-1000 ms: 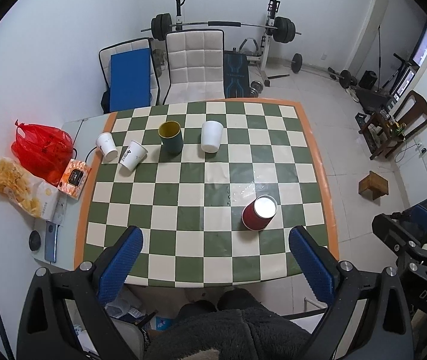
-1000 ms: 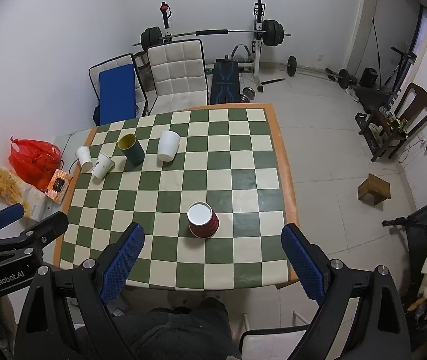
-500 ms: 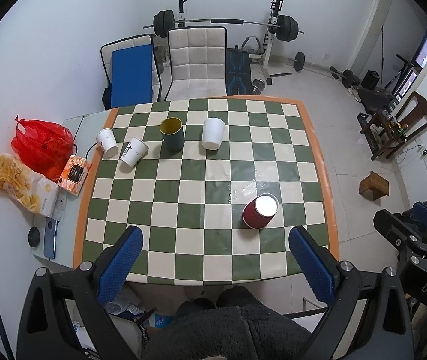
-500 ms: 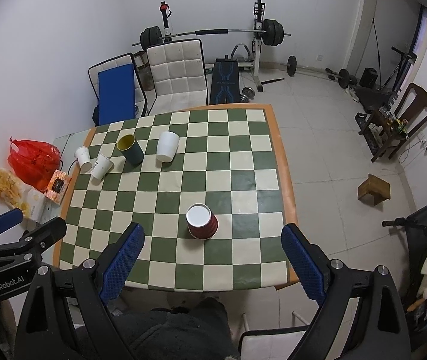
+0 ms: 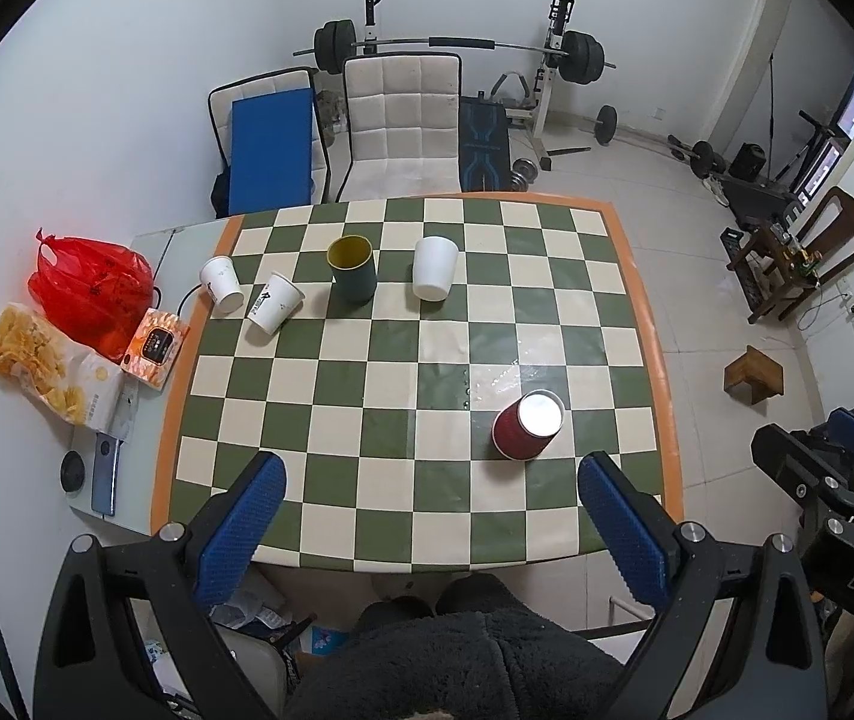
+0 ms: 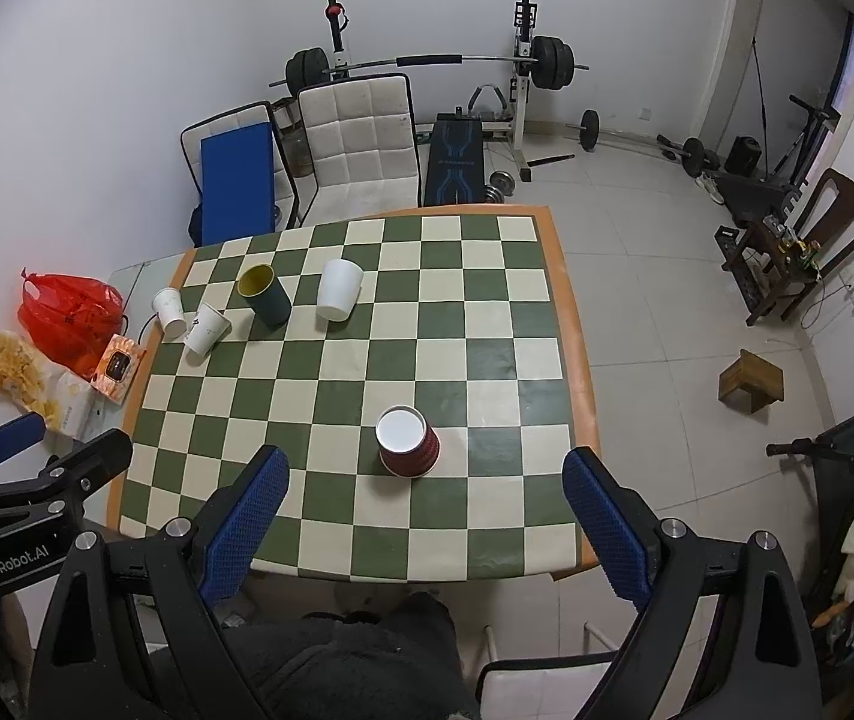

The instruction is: Flip cup upside down

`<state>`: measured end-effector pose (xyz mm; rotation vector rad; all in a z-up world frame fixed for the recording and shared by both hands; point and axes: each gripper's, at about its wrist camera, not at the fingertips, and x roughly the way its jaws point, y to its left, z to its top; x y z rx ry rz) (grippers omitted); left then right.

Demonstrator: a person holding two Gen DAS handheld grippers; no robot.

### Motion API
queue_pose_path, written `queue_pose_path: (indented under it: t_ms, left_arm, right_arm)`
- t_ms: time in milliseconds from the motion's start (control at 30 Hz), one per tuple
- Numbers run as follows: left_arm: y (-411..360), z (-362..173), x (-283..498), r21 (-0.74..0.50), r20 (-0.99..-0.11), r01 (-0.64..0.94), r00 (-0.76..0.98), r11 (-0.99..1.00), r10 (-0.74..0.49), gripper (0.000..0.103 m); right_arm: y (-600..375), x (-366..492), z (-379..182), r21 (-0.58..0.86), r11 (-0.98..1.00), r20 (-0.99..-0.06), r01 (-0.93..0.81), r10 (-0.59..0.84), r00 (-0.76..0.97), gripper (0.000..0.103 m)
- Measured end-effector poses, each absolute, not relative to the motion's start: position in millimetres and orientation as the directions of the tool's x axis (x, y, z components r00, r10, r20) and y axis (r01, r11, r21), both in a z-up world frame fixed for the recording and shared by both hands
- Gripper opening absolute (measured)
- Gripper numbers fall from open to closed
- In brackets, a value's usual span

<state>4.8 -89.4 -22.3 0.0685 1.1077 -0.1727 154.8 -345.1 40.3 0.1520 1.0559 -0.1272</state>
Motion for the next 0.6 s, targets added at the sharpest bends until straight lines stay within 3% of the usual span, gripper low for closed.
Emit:
queue_pose_path:
  t_ms: [600]
  left_arm:
    - [-88.1, -21.8, 5.9, -0.023, -0.895, 0.170, 0.435, 0.985, -0.096, 0.100]
  right_arm:
    - [-340.6, 160.9, 40.7, 0.063, 0.984, -0.874, 0.169, -0.028, 0.485, 0.095]
